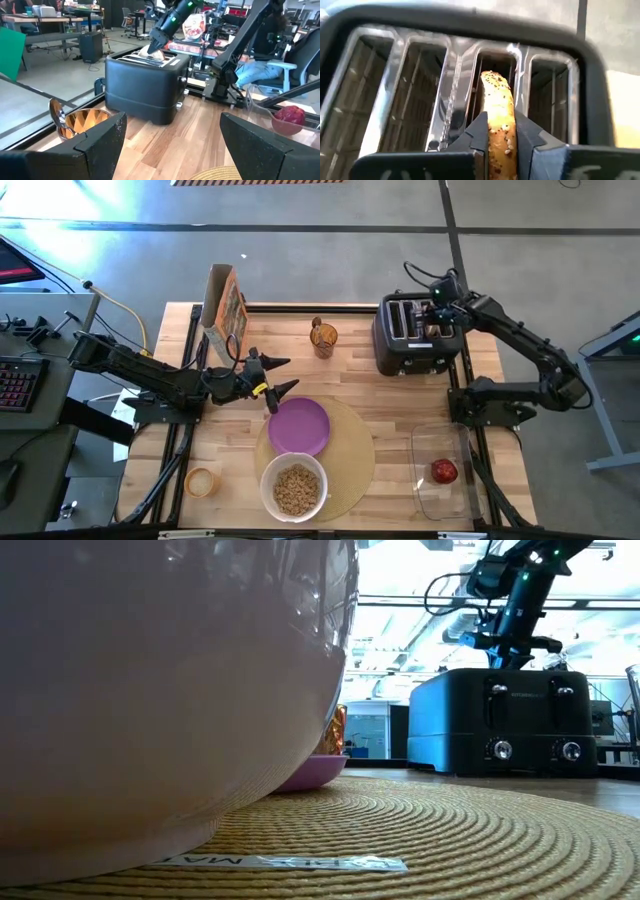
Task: Arrange a breakfast setting
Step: Put the bagel on the violet plate
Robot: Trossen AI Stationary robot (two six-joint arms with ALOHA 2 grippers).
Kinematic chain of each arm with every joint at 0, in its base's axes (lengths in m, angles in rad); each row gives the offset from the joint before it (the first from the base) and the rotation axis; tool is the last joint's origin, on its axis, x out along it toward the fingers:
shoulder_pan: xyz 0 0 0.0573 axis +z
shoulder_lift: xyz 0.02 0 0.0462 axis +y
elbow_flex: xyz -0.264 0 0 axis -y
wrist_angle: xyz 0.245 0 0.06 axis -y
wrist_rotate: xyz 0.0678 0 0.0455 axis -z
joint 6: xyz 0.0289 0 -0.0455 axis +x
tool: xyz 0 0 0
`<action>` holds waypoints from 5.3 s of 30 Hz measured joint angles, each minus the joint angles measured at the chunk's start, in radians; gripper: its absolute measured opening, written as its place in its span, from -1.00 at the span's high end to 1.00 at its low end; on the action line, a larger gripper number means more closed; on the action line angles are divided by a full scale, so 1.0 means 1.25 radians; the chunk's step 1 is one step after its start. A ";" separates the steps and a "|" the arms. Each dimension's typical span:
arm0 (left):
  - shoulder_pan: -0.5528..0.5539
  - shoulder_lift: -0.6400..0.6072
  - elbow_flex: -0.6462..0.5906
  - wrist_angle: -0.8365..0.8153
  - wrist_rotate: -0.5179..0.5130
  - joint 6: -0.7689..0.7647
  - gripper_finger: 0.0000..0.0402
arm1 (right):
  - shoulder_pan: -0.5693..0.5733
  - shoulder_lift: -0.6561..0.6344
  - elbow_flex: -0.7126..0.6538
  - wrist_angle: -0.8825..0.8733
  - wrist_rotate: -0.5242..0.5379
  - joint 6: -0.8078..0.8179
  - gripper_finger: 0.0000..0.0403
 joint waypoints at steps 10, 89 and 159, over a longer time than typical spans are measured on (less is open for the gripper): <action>0.000 0.000 0.000 -0.008 0.000 0.006 -0.54 | -0.001 -0.095 0.001 0.006 -0.017 -0.002 0.86; -0.001 0.000 0.000 0.004 0.033 0.013 -0.54 | 0.839 0.116 -0.213 0.889 0.067 0.322 0.85; -0.002 -0.105 0.000 -0.244 0.376 -0.301 0.26 | 0.884 0.473 0.009 1.165 -0.010 0.051 0.84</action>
